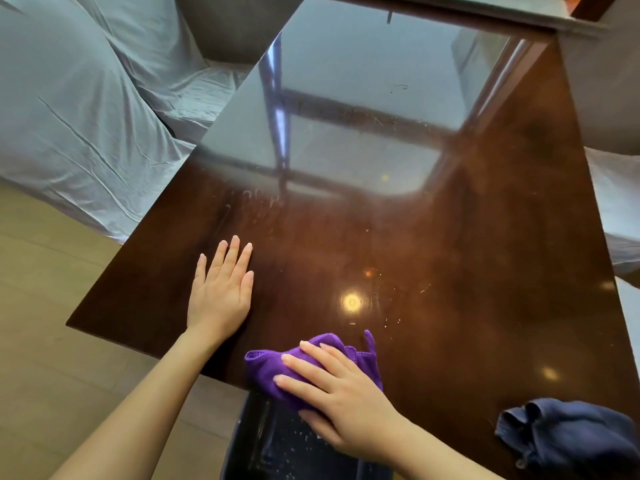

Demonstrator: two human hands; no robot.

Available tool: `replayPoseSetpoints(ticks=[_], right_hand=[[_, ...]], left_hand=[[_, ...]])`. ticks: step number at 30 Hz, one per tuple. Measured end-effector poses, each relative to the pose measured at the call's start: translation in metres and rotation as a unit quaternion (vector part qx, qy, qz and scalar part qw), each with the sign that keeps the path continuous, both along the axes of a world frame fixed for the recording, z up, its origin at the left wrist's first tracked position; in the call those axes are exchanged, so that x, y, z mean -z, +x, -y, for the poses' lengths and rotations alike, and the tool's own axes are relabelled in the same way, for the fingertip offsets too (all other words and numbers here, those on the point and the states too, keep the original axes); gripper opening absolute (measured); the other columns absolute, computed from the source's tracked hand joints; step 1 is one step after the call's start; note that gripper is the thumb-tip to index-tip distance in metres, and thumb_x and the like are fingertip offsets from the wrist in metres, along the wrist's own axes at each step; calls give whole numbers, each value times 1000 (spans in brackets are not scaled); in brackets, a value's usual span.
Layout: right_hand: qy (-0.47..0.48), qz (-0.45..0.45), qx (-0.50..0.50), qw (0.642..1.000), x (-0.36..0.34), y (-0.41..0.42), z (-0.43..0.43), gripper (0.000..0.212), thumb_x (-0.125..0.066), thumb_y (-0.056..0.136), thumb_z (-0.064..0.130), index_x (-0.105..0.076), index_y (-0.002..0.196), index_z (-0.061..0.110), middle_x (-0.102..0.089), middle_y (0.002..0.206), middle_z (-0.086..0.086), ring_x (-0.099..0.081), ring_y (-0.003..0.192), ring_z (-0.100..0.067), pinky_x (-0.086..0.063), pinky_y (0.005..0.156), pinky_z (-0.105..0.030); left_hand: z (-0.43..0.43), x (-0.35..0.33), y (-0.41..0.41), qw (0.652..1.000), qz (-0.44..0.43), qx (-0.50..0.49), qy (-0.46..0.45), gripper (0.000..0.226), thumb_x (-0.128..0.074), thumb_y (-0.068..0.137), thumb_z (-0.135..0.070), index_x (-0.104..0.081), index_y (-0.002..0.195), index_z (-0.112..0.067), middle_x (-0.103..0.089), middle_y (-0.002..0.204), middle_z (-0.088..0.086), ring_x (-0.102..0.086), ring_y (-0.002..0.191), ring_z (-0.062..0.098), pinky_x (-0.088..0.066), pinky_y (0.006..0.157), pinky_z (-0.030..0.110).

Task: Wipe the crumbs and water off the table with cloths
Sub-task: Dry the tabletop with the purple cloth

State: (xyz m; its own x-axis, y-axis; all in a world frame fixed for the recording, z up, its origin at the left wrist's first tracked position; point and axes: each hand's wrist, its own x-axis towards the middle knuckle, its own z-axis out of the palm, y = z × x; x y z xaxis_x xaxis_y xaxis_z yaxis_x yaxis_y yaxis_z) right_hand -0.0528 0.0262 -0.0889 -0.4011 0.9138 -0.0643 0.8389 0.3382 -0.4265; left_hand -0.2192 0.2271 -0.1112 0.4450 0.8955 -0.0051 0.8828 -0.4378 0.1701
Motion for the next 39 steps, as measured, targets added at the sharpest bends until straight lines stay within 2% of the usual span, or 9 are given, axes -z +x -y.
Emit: replayPoseSetpoints(ticks=[2, 7, 12, 15, 19, 23, 27, 37, 39], right_hand=[[43, 34, 11, 998, 2, -3, 7, 49, -40, 93, 37, -28, 140, 35, -38, 148, 9, -28, 140, -20, -12, 114, -40], [109, 27, 109, 988, -4, 24, -8, 47, -55, 86, 19, -48, 132, 24, -52, 138, -3, -45, 129, -27, -37, 108, -44], [136, 92, 125, 978, -12, 66, -68, 43, -64, 83, 7, -57, 126, 12, -59, 129, -14, -55, 118, -36, -47, 98, -48], [133, 123, 101, 978, -18, 98, -112, 41, -58, 87, 5, -55, 128, 11, -55, 134, -15, -51, 122, -38, -41, 105, -46], [56, 122, 105, 985, -18, 153, -143, 47, -46, 96, 19, -34, 141, 26, -31, 152, -2, -22, 142, -29, -11, 117, -42], [29, 52, 137, 989, -17, 192, -124, 48, -50, 95, 18, -36, 140, 23, -32, 152, -5, -20, 142, -30, -13, 118, -49], [30, 16, 170, 985, -13, 180, -83, 48, -52, 93, 18, -39, 139, 21, -36, 149, -7, -24, 140, -32, -16, 117, -50], [42, 14, 171, 984, -10, 21, 4, 49, -47, 89, 32, -41, 137, 29, -43, 146, 1, -32, 136, -32, -11, 113, -45], [37, 52, 167, 984, -13, -5, 9, 50, -43, 87, 37, -40, 137, 33, -44, 145, 6, -37, 135, -29, -20, 113, -49]], left_hand=[[0, 0, 0, 1000, -1, 1, -1, 56, -12, 91, -40, -14, 144, -22, -13, 156, 0, -2, 142, 13, 0, 116, 41], [0, 0, 2, 1000, -1, 0, 2, 57, -14, 91, -41, -17, 144, -21, -15, 156, 2, -6, 143, 16, -3, 116, 43], [0, -2, 2, 1000, -12, -4, 4, 58, -11, 90, -41, -15, 144, -21, -14, 156, 2, -5, 144, 17, -2, 116, 43], [1, -4, 3, 1000, -12, -4, 4, 58, -10, 90, -42, -15, 144, -21, -13, 156, 2, -4, 143, 16, -2, 116, 42], [2, -5, 3, 1000, -5, -3, 1, 58, -11, 90, -42, -15, 144, -21, -13, 156, 2, -3, 143, 15, -2, 116, 43], [1, -5, 4, 1000, -6, -3, 2, 58, -11, 90, -42, -16, 144, -21, -13, 155, 1, -3, 143, 15, -2, 116, 42], [2, -5, 4, 1000, -11, -2, 3, 58, -11, 90, -42, -16, 144, -21, -14, 155, 2, -5, 143, 16, -2, 116, 43], [2, -7, 5, 1000, -17, -6, -5, 58, -13, 90, -40, -18, 144, -20, -16, 155, 4, -7, 144, 18, -5, 116, 45], [2, -7, 5, 1000, -13, -5, -4, 58, -16, 90, -39, -20, 144, -18, -18, 155, 5, -10, 143, 20, -7, 116, 46]])
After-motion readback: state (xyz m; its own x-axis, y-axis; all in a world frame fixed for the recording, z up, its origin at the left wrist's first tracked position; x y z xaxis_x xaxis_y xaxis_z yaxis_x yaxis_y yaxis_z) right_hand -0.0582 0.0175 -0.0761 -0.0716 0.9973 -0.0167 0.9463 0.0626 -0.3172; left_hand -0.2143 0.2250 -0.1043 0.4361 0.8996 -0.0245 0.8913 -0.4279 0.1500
